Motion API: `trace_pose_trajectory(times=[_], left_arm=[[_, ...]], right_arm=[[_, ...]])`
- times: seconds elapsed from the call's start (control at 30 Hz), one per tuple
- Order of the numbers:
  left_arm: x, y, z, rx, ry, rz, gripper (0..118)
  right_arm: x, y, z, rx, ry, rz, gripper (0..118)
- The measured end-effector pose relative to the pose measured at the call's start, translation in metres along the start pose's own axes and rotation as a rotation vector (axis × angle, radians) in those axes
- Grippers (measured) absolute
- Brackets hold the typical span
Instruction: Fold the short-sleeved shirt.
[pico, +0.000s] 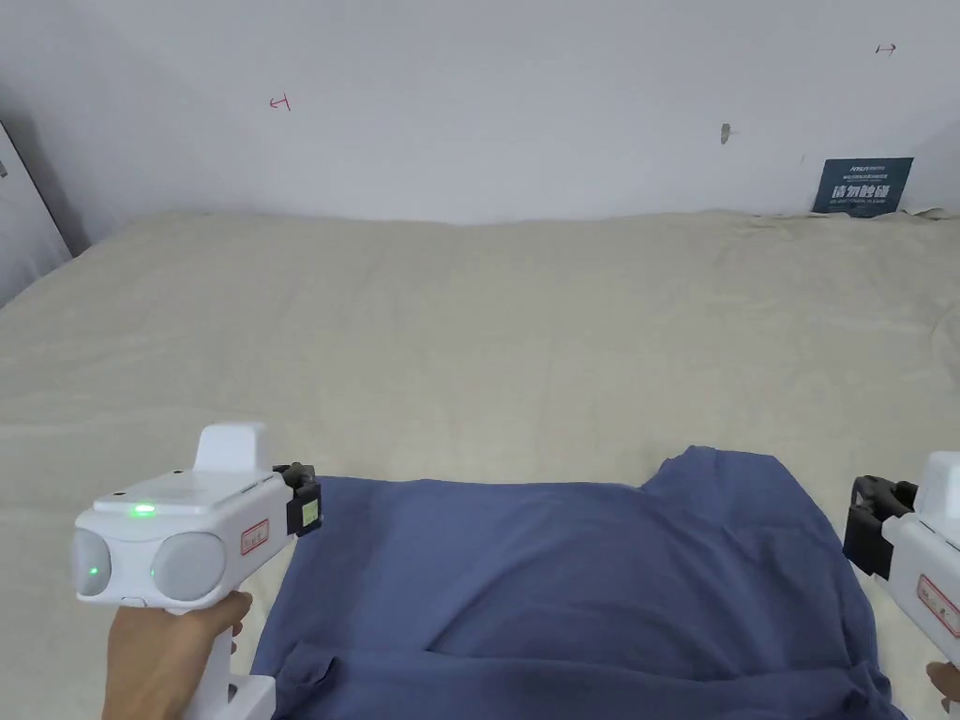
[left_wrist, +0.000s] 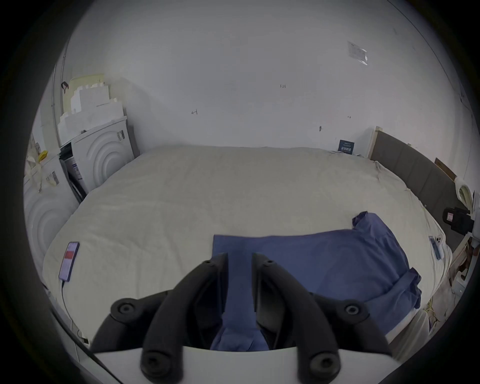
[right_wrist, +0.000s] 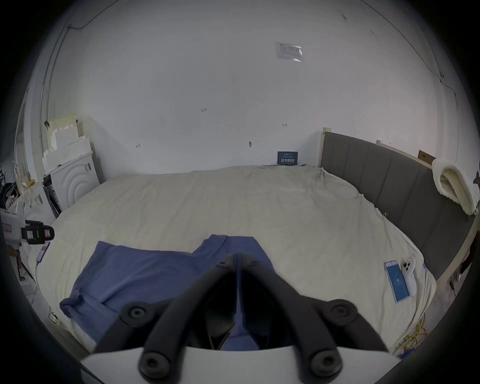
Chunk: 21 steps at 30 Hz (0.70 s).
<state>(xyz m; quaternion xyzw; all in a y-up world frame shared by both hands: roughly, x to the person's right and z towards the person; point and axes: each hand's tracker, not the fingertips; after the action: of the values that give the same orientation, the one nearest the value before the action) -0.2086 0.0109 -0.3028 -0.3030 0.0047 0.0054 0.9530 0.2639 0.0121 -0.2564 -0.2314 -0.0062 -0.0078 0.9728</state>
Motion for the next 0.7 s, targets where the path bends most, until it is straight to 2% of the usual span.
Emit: trace_pose_trajectory(times=[0.03,0.07,0.17,0.37,0.5,0.7], left_arm=[[0.002,0.003,-0.006,0.001,-0.018,-0.001,15],[0.004,0.007,-0.013,0.000,-0.023,0.007,0],[0.007,0.016,-0.035,-0.024,-0.053,0.000,0],[0.010,0.034,-0.096,-0.099,-0.076,-0.066,0],[-0.002,0.045,-0.145,-0.163,-0.104,-0.053,0],[-0.017,0.046,-0.208,-0.307,-0.055,-0.077,0]], right_arm=[[0.000,0.002,-0.003,0.000,0.013,0.001,1],[-0.001,0.003,-0.007,0.002,0.012,-0.001,1],[-0.004,0.007,-0.017,0.007,-0.004,0.020,0],[-0.011,0.016,-0.037,-0.004,-0.003,0.011,0],[-0.008,0.020,-0.053,-0.015,-0.010,0.006,0],[-0.002,0.020,-0.070,-0.038,-0.029,-0.006,0]])
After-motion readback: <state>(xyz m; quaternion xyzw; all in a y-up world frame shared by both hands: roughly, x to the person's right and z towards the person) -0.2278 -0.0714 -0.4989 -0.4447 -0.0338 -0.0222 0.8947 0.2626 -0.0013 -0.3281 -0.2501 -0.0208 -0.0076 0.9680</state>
